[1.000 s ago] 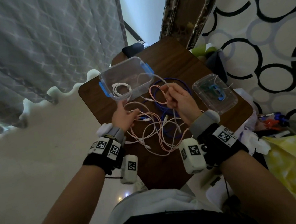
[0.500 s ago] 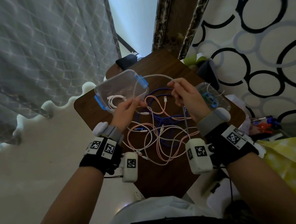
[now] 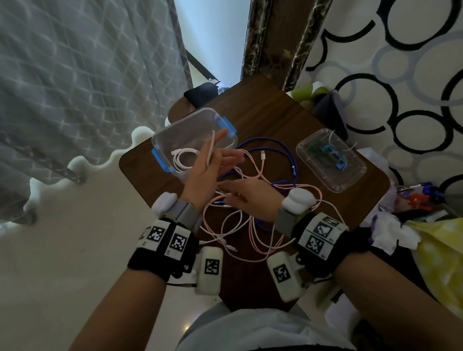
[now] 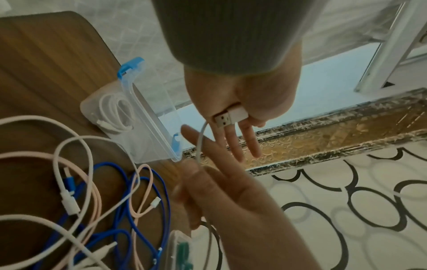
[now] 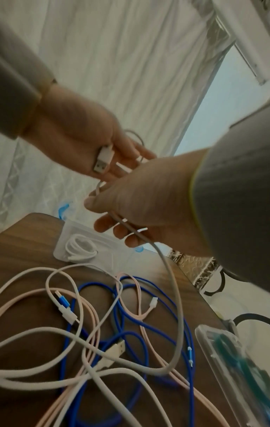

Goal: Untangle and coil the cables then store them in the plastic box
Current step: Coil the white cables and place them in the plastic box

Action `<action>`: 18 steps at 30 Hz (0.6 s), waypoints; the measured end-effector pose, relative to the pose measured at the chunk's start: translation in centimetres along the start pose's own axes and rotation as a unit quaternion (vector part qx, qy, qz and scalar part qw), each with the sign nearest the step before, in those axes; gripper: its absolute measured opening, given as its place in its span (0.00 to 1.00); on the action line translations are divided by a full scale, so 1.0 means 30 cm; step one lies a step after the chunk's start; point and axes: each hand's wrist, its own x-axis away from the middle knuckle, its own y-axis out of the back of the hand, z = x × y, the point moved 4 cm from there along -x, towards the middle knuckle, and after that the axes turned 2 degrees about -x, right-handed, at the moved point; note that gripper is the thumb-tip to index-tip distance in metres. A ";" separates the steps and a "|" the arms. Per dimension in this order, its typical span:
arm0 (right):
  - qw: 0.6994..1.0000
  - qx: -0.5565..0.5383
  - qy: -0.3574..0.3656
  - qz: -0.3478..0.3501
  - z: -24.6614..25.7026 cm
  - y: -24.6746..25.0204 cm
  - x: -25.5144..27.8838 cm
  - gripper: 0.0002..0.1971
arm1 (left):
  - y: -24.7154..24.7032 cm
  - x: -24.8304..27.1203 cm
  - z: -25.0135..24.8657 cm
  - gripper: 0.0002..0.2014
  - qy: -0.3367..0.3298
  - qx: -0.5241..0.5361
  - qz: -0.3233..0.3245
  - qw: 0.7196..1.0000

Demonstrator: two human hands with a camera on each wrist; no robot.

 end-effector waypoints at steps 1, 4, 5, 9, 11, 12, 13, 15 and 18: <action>1.000 0.003 0.006 0.000 0.010 0.003 0.002 0.18 | 0.002 0.000 0.012 0.17 0.000 -0.016 0.006 1.000; 1.000 0.005 0.018 -0.007 0.011 0.029 0.025 0.14 | 0.028 -0.010 0.036 0.15 -0.011 -0.134 0.018 0.991; 1.000 0.002 0.022 -0.012 0.008 0.040 0.035 0.12 | 0.041 -0.011 0.044 0.14 -0.006 -0.194 0.019 0.981; 0.991 0.033 0.050 -0.116 0.000 0.118 0.067 0.07 | 0.066 0.016 0.078 0.14 0.030 -0.339 0.048 0.939; 0.983 0.046 0.082 -0.158 0.011 0.166 0.072 0.09 | 0.053 0.035 0.081 0.15 0.047 -0.316 0.077 0.944; 0.979 0.057 0.097 -0.170 0.016 0.182 0.069 0.11 | 0.044 0.041 0.078 0.17 0.051 -0.304 0.080 0.948; 0.975 0.069 0.105 -0.183 0.022 0.193 0.060 0.13 | 0.036 0.043 0.073 0.19 0.057 -0.292 0.078 0.952; 0.965 0.074 0.098 -0.231 0.023 0.212 0.038 0.16 | 0.009 0.045 0.056 0.25 0.081 -0.246 0.083 0.962; 0.960 0.004 0.053 -0.276 -0.006 0.222 0.010 0.15 | -0.030 0.038 0.032 0.31 0.125 -0.153 0.113 0.974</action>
